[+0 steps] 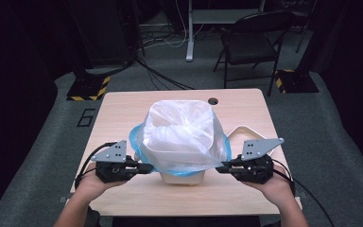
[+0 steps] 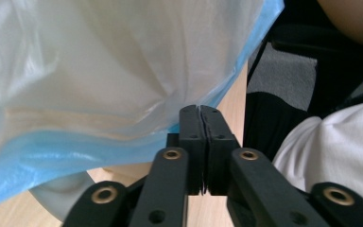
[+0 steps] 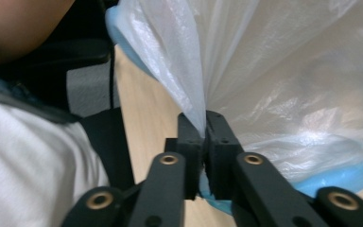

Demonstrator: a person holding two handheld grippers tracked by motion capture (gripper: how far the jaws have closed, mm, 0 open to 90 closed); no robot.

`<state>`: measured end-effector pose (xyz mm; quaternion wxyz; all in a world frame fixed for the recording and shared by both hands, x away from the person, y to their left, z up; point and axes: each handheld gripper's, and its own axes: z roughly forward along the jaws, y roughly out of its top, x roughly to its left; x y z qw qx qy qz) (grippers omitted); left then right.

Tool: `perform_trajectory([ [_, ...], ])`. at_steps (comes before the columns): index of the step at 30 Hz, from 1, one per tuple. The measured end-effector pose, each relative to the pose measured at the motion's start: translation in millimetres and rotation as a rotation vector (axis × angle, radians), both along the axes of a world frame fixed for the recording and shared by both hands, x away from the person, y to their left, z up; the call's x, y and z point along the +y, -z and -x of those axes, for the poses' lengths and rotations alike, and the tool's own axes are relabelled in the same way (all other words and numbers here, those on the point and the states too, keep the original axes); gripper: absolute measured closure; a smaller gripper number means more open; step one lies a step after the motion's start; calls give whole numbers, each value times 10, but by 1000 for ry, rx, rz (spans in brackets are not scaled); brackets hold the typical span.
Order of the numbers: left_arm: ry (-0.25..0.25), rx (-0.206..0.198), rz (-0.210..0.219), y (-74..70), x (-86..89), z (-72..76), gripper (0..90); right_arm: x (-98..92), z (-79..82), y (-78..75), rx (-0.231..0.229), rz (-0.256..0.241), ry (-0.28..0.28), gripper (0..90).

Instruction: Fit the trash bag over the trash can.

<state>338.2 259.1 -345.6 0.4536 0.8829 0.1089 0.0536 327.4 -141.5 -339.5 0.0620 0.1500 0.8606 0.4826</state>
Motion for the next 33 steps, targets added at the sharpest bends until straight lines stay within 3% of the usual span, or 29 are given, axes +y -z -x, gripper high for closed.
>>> perform_trajectory([
  [6,-13,54,-48,113,33,-80,896,-15,-61,174,46,96,25,891],
  [8,-18,96,-25,178,62,-125,896,-14,-69,195,51,111,35,891],
  [14,-16,139,-25,304,95,-213,897,47,-103,268,64,156,13,889],
  [17,-7,127,-9,284,100,-192,895,27,-96,253,69,133,10,824],
  [19,5,125,10,245,110,-160,882,-15,-90,228,92,81,4,776],
  [20,-1,124,34,207,123,-130,783,-58,-79,198,93,46,4,753],
  [21,-1,124,34,207,123,-130,729,-58,-79,198,93,46,4,753],
  [27,39,124,136,102,262,-67,596,-137,-17,99,74,-1,-6,715],
  [33,-19,81,182,-52,414,-30,574,-215,31,-16,36,-29,28,707],
])
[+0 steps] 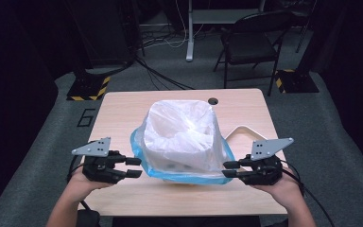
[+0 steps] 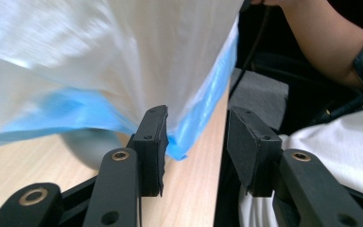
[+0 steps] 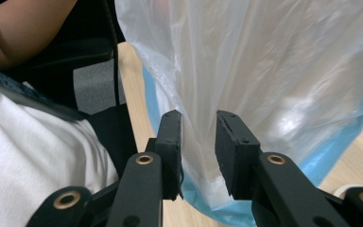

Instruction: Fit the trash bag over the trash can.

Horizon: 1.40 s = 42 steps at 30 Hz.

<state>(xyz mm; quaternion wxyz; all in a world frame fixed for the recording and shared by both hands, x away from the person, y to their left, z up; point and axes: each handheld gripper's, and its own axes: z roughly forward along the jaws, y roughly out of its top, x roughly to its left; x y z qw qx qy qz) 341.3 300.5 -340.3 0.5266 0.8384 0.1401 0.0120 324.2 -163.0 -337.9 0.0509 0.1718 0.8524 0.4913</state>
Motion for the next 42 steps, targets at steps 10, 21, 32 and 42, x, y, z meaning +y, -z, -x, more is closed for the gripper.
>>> perform_trajectory([
  [10,-122,-55,6,-368,59,-52,526,12,-3,-156,-28,-31,36,658],
  [21,-122,-108,-55,-949,-173,-190,488,105,-8,-436,-92,-55,50,587],
  [32,-25,-136,-114,-1263,-713,-502,450,196,-18,-451,-113,-76,72,517],
  [42,36,-148,-158,-1419,-1184,-630,424,252,21,-430,-116,-65,56,518],
])
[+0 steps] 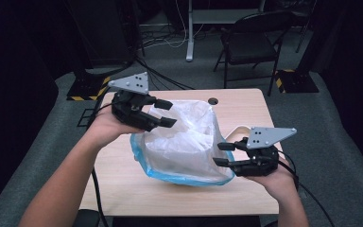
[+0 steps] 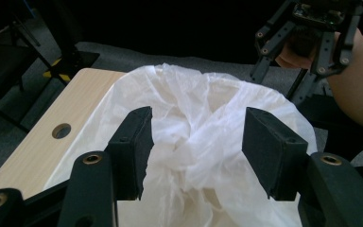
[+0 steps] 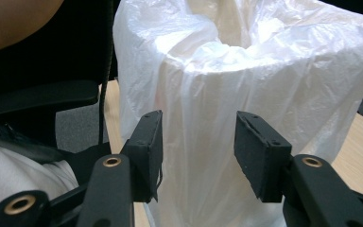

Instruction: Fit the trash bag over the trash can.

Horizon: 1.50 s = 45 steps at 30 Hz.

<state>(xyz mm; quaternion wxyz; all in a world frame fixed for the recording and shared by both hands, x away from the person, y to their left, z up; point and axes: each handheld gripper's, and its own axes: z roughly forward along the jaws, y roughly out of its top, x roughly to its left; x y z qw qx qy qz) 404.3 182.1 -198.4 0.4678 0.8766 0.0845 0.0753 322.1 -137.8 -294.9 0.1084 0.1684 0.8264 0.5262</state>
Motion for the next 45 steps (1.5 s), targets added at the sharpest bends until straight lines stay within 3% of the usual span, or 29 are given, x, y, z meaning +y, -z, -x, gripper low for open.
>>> perform_trajectory([
  [7,17,10,-1,69,-278,-161,412,38,45,-6,-10,4,-13,507],
  [11,31,23,-20,147,-419,-229,413,54,52,2,-28,11,7,528],
  [14,42,28,-35,188,-514,-252,414,63,24,26,-21,0,8,602],
  [19,48,39,-65,250,-633,-301,413,105,-7,70,-27,26,13,848],
  [20,48,43,-69,262,-650,-311,415,101,-5,64,-49,19,28,890],
  [25,46,62,-102,311,-735,-358,436,54,8,36,-69,-25,58,898],
  [28,53,65,-128,350,-793,-396,503,37,18,27,-71,-46,78,898],
  [30,58,84,-148,366,-828,-424,629,37,9,29,-83,-54,81,898],
  [32,55,77,-178,382,-858,-443,754,46,3,36,-82,-44,78,898],
  [35,58,104,-216,426,-891,-488,874,56,-5,50,-69,-25,70,899],
  [39,31,110,-249,476,-933,-527,852,65,-15,65,-47,-8,53,899],
  [45,-18,117,-308,570,-993,-592,562,78,-25,81,-34,11,34,900],
])
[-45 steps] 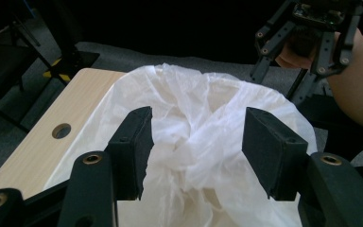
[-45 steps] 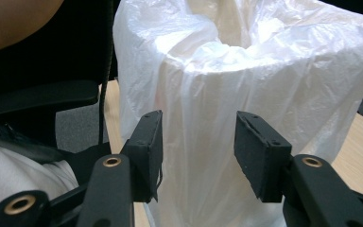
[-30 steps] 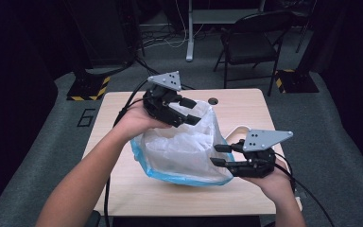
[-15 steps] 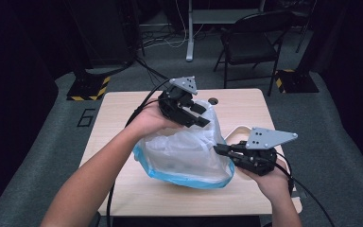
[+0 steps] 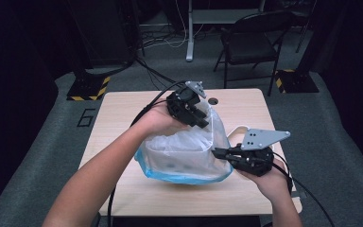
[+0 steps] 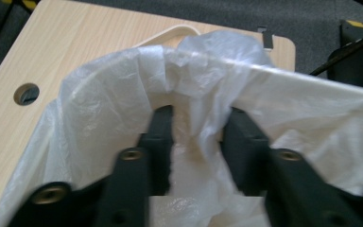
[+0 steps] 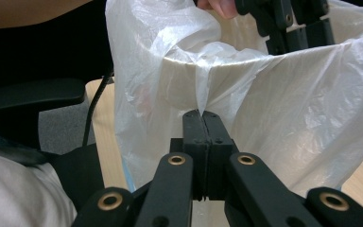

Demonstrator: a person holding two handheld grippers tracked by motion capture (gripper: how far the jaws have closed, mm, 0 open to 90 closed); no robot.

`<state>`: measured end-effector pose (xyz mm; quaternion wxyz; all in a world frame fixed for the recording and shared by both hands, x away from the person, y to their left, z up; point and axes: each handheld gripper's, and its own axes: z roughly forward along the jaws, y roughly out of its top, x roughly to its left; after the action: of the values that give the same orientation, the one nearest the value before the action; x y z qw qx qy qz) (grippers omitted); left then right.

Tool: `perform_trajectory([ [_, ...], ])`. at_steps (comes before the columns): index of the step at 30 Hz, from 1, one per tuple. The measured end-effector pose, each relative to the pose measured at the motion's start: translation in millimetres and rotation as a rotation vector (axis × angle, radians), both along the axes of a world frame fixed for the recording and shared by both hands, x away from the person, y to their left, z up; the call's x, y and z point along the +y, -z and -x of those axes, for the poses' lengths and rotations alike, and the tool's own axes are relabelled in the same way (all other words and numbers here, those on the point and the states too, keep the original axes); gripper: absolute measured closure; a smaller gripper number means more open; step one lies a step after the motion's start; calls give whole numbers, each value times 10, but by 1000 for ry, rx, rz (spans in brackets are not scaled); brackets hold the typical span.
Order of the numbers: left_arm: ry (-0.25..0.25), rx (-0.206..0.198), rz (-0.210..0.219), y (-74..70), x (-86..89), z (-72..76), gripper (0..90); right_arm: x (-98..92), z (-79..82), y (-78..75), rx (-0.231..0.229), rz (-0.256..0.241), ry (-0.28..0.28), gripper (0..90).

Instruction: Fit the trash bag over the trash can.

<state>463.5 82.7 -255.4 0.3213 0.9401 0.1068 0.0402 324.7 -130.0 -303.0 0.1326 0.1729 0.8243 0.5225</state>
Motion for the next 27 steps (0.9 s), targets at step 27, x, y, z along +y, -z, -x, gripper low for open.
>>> perform_trajectory([
  [27,90,68,-242,348,-189,-39,430,-7,-58,94,33,52,-14,900],
])
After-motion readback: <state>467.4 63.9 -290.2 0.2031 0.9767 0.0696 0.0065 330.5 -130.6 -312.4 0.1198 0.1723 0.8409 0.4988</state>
